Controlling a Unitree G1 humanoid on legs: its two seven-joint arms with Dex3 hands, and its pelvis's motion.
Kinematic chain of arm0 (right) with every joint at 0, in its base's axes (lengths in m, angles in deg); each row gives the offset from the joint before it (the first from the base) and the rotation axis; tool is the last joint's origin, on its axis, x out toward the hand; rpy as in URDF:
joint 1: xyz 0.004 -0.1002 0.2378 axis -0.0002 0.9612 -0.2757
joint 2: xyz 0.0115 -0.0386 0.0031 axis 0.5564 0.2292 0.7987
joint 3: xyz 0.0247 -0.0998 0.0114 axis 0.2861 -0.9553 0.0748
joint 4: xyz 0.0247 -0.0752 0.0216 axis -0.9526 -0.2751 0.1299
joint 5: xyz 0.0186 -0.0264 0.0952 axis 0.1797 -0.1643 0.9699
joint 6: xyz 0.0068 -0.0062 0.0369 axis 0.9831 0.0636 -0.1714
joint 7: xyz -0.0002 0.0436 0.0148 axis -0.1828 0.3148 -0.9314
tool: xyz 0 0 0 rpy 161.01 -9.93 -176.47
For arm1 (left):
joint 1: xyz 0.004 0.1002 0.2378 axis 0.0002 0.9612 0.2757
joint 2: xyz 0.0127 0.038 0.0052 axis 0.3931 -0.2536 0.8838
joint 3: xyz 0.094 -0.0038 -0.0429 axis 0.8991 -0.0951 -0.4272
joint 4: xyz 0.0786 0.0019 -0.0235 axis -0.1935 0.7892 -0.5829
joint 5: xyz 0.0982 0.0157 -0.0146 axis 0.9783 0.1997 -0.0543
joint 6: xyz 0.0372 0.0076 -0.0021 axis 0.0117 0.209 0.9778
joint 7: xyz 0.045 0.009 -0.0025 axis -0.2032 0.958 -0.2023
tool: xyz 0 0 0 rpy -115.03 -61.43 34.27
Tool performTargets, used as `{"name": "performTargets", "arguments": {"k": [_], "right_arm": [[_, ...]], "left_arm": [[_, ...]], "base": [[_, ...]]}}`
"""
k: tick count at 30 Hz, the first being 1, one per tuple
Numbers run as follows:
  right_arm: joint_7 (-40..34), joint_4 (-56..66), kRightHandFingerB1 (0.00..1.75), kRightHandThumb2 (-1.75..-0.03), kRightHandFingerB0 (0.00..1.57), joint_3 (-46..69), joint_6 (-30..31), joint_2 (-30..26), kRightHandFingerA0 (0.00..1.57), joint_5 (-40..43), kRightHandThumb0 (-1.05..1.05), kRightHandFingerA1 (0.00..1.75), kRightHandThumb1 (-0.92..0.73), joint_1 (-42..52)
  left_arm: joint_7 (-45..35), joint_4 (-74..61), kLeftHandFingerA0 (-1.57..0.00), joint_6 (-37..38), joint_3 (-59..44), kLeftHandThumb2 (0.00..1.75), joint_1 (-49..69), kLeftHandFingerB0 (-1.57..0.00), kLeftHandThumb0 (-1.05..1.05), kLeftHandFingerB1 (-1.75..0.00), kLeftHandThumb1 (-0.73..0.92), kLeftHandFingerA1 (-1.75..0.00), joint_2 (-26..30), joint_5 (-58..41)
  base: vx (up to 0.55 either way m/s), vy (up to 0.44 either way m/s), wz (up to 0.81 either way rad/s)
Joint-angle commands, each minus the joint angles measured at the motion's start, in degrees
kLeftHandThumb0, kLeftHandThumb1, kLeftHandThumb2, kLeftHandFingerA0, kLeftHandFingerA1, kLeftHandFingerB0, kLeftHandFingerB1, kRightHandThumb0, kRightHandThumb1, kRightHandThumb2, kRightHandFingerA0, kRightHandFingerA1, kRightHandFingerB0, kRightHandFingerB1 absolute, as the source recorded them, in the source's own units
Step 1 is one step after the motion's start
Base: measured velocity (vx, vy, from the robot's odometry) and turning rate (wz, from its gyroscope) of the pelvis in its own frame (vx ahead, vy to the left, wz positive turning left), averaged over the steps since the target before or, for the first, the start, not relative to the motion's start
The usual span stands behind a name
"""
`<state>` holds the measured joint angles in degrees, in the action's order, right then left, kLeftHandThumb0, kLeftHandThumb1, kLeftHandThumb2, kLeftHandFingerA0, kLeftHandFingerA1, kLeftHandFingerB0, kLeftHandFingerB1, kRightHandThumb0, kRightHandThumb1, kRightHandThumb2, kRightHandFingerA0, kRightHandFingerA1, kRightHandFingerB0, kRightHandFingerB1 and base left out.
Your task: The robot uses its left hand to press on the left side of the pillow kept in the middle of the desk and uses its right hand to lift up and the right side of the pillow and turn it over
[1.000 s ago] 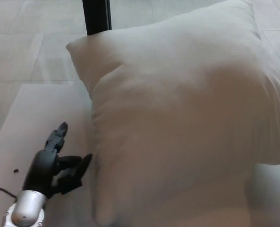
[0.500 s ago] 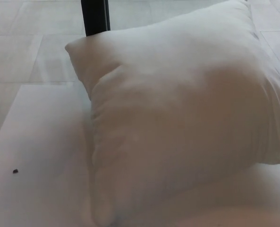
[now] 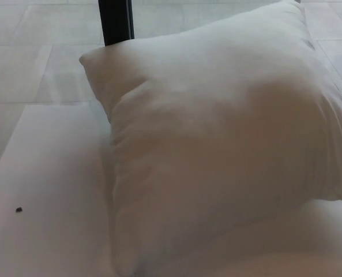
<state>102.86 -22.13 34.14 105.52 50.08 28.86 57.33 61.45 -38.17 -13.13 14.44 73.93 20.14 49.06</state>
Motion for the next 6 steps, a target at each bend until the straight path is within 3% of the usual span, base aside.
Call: {"name": "performTargets", "arguments": {"k": [1,2,3,4,5,6], "right_arm": [[-9.67,-18.55,0.28,-0.7,0.0,5.35,-19.24,4.54,0.29,3.23,-1.05,1.52,-0.89,8.7],[-9.49,-19.14,0.28,-0.7,0.0,4.83,-20.02,4.51,0.29,2.74,-1.05,1.52,-0.89,9.57],[-9.57,-20.73,0.4,-0.65,0.0,3.88,-21.44,3.95,0.03,1.91,-1.05,1.27,-0.92,10.32],[-10.13,-22.47,0.47,-0.72,0.0,1.7,-22.3,3.27,0.28,0.01,-1.05,1.42,-0.88,11.31],[-10.08,-22.82,0.47,-0.72,0.0,1.5,-22.62,3.16,0.28,0.18,-1.05,1.42,-0.88,11.23],[-11.19,-25.33,0.51,-1.21,0.0,-0.3,-22.69,1.9,0.6,-1.23,-1.05,1.24,-0.61,11.34]], "left_arm": [[0.71,3.29,-0.42,-3.26,-4.26,0.63,13.9,-0.3,-0.91,-0.41,0.77,-0.55,-5.59,-2.57],[1.33,2.82,-0.42,-3.2,-5.0,0.63,14.65,-0.3,-0.91,-0.41,0.77,-0.55,-6.08,-2.88],[1.16,2.94,-0.45,-1.99,-5.31,0.63,15.99,-0.28,-0.91,-0.45,0.76,-0.59,-6.13,-2.53],[1.5,3.91,-0.51,-0.84,-6.19,1.02,16.62,-0.26,-0.94,-0.54,0.61,-0.69,-6.08,-2.63],[1.41,3.73,-0.51,-0.86,-6.32,1.02,16.8,-0.26,-0.94,-0.54,0.61,-0.69,-6.07,-2.76],[1.55,7.19,-0.54,0.57,-6.66,1.0,16.81,-0.23,-0.94,-0.5,0.58,-0.65,-4.85,-2.06]], "base": [[0.0,0.0,0.0],[0.0,0.0,0.0],[0.0,0.0,0.0],[0.0,0.0,0.0],[0.0,0.0,0.0],[0.0,0.0,0.0]]}}
